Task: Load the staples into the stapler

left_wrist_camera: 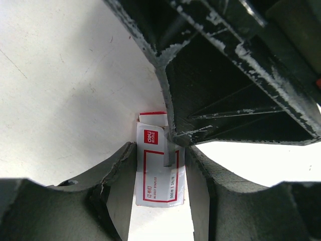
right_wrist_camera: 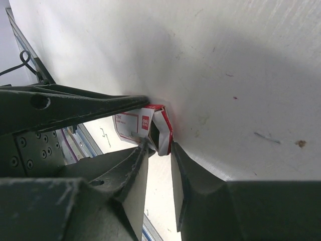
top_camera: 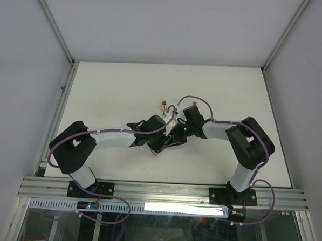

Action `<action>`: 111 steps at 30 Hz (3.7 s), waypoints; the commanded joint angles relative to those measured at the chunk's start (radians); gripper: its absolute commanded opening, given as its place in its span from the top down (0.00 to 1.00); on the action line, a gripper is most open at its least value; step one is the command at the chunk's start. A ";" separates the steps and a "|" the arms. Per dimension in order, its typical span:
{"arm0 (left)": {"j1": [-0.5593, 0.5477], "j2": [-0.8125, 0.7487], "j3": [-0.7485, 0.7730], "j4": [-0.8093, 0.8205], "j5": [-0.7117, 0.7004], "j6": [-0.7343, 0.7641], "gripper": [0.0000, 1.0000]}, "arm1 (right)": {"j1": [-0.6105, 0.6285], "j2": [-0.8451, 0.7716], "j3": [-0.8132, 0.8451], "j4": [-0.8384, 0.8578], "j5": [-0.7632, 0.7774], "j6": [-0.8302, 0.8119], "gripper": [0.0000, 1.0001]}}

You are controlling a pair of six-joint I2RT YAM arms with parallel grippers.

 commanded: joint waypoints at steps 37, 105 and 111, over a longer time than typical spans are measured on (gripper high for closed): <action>-0.017 0.005 0.006 0.006 0.039 0.009 0.57 | 0.012 -0.025 0.022 0.089 -0.058 0.006 0.75; 0.042 -0.412 -0.346 0.352 -0.028 -0.860 0.36 | -0.040 -0.185 0.073 -0.237 0.267 -0.221 0.54; 0.048 -0.326 -0.326 0.344 -0.048 -0.888 0.52 | 0.003 -0.170 0.033 -0.186 0.264 -0.134 0.60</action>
